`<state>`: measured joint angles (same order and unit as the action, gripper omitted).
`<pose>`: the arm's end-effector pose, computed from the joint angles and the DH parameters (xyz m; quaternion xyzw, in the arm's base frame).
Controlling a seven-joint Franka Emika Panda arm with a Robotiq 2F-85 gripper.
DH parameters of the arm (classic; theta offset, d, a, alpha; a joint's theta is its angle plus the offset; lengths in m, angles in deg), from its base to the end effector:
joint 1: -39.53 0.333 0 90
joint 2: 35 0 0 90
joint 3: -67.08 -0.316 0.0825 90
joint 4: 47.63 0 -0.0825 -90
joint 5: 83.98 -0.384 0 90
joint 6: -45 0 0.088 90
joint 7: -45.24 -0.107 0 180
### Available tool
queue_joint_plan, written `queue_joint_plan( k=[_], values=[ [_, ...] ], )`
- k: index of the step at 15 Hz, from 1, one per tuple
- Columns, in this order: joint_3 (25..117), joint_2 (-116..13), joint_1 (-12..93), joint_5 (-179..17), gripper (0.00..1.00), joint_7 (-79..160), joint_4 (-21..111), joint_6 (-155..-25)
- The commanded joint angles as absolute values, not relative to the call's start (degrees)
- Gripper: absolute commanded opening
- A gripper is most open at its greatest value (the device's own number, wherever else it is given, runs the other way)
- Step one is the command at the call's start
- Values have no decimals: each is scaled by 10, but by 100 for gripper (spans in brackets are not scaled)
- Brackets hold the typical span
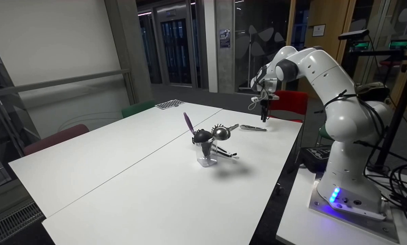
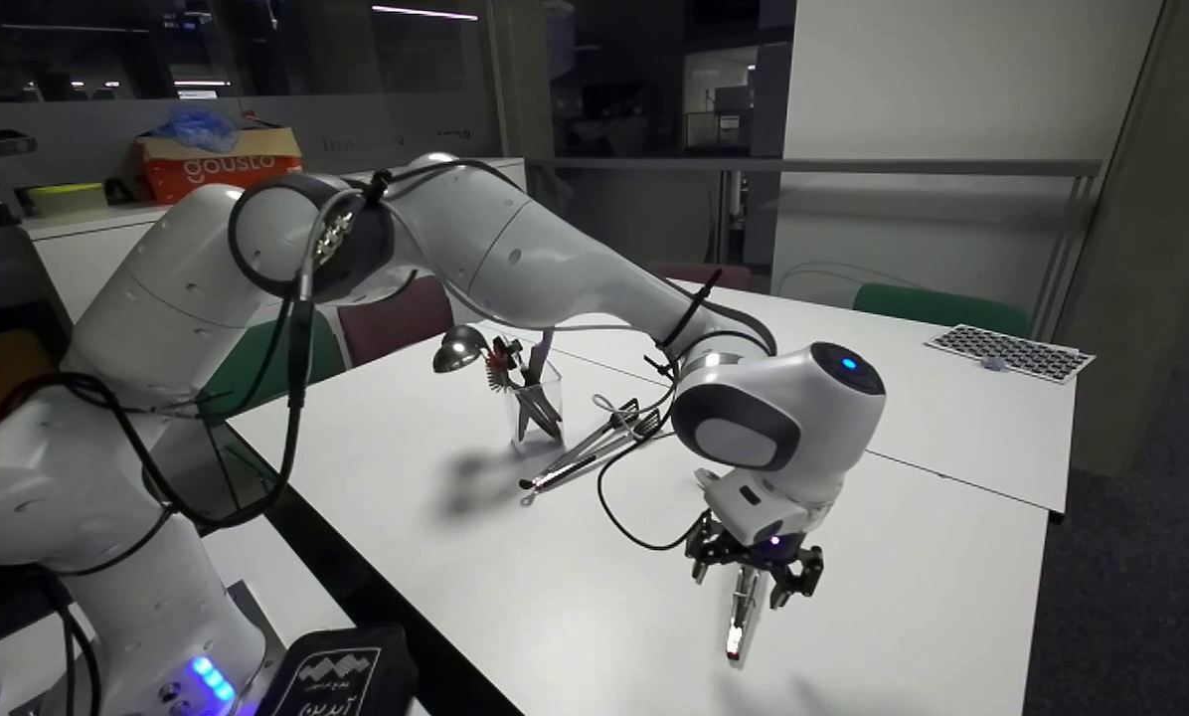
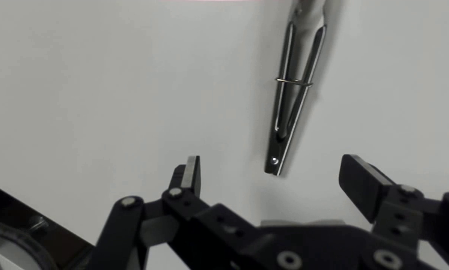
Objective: Pick the object on the right and put it in the holder
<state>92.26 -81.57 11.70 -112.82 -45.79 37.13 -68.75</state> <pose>0.4768 -0.5026 0.2070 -0.2256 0.9670 0.1178 0.0163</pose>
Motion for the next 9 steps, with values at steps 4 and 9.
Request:
queue_joint_plan(
  k=[4, 9],
  values=[
    [887, -787, 99, -1099, 100, -464, 372, -613],
    [872, -833, 91, -1107, 100, -504, 315, -580]
  ],
)
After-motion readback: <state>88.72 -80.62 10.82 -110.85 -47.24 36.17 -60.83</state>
